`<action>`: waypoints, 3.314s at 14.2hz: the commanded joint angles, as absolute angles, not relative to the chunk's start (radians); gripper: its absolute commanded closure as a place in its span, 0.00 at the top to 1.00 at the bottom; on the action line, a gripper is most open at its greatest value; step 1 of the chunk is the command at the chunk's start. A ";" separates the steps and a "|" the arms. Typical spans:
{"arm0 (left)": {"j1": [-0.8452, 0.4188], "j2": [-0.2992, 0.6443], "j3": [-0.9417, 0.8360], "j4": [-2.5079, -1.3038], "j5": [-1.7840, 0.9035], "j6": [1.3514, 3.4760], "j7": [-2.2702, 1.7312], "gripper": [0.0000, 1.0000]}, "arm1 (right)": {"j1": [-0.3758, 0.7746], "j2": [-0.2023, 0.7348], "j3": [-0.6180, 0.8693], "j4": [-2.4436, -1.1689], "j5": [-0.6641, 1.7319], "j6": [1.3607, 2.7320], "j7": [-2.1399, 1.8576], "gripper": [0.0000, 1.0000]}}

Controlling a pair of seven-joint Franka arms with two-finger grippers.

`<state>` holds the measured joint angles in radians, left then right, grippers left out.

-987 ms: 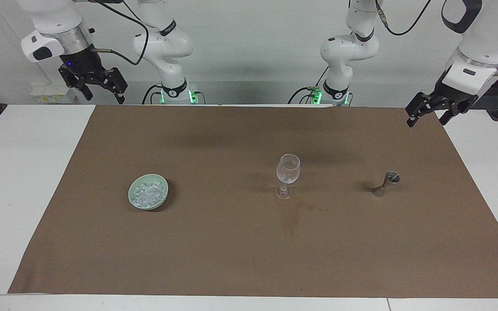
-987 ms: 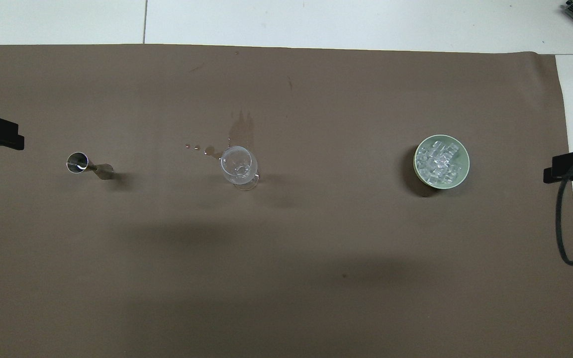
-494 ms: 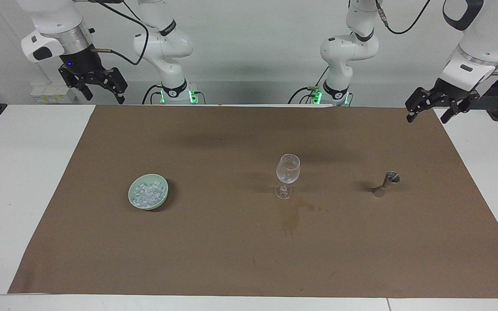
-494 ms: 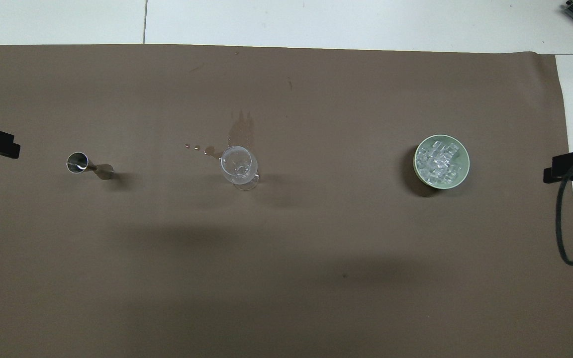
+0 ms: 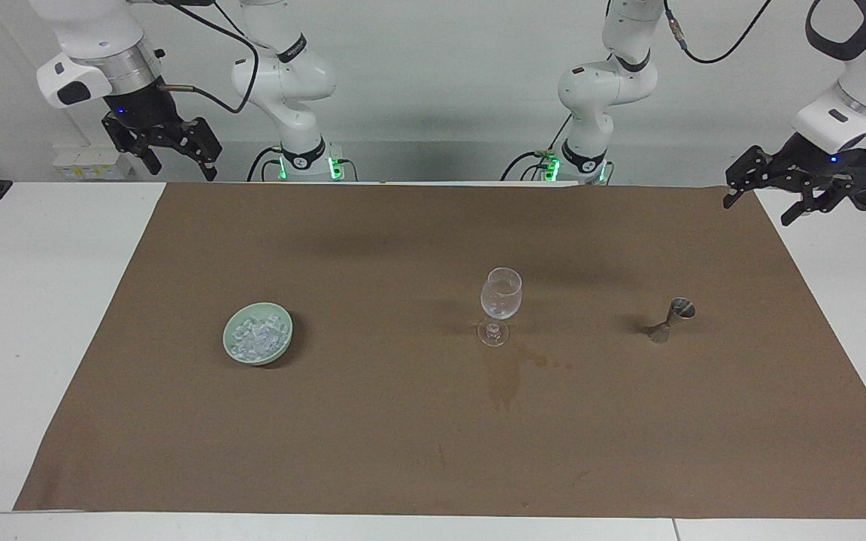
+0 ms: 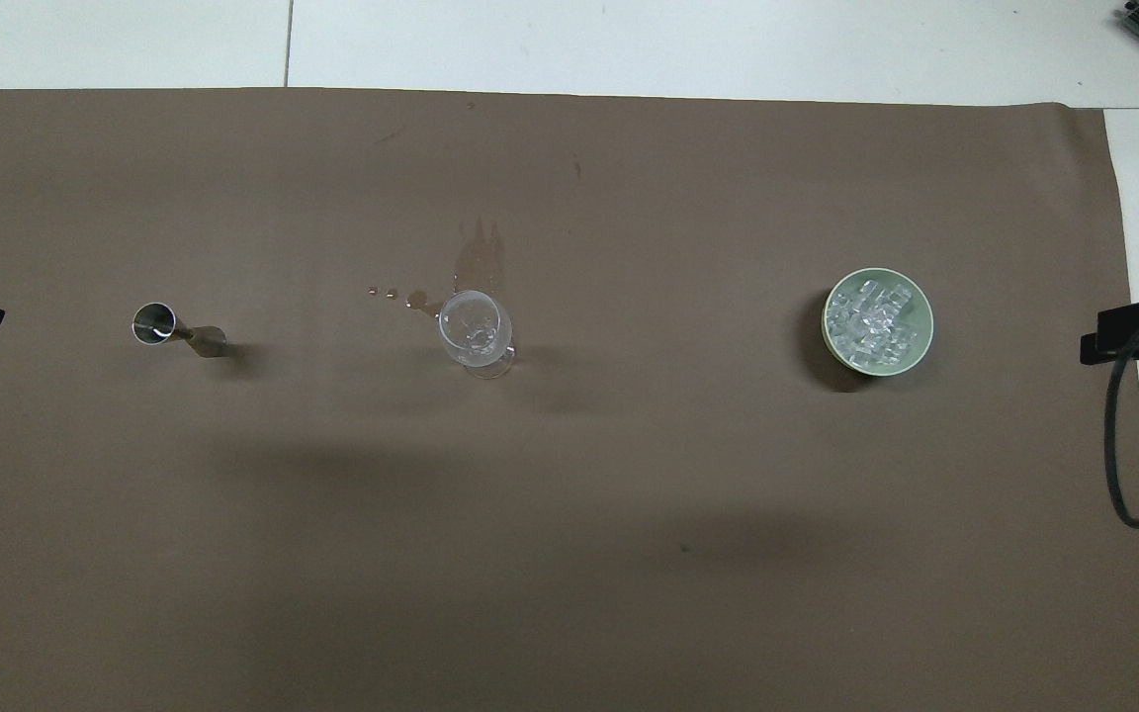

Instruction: Pour wine and add ice with both arms

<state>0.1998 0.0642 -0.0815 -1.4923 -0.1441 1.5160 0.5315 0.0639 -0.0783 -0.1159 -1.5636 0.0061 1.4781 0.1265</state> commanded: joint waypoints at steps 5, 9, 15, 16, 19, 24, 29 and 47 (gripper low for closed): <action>0.320 0.149 -0.086 -1.529 -0.357 1.555 1.018 1.00 | 0.060 -0.095 -0.117 -1.583 0.028 1.479 0.110 1.00; 0.408 0.225 -0.086 -1.532 -0.440 1.552 1.432 1.00 | 0.060 -0.095 -0.117 -1.583 0.028 1.479 0.110 1.00; 0.521 0.354 -0.087 -1.600 -0.650 1.523 1.851 1.00 | 0.060 -0.095 -0.118 -1.583 0.026 1.479 0.110 1.00; 0.538 0.380 -0.087 -1.604 -0.685 1.516 1.912 1.00 | 0.060 -0.095 -0.117 -1.583 0.026 1.479 0.110 1.00; 0.569 0.469 -0.089 -1.603 -0.803 1.491 2.040 1.00 | 0.060 -0.095 -0.117 -1.583 0.028 1.479 0.110 1.00; 0.589 0.580 -0.101 -1.606 -0.894 1.442 2.095 1.00 | 0.060 -0.095 -0.118 -1.583 0.028 1.479 0.110 1.00; 0.607 0.667 -0.123 -1.608 -0.979 1.414 2.178 1.00 | 0.060 -0.095 -0.118 -1.583 0.026 1.479 0.110 1.00; 0.614 0.779 -0.175 -1.641 -1.088 1.407 2.318 0.69 | 0.060 -0.095 -0.118 -1.583 0.026 1.479 0.110 1.00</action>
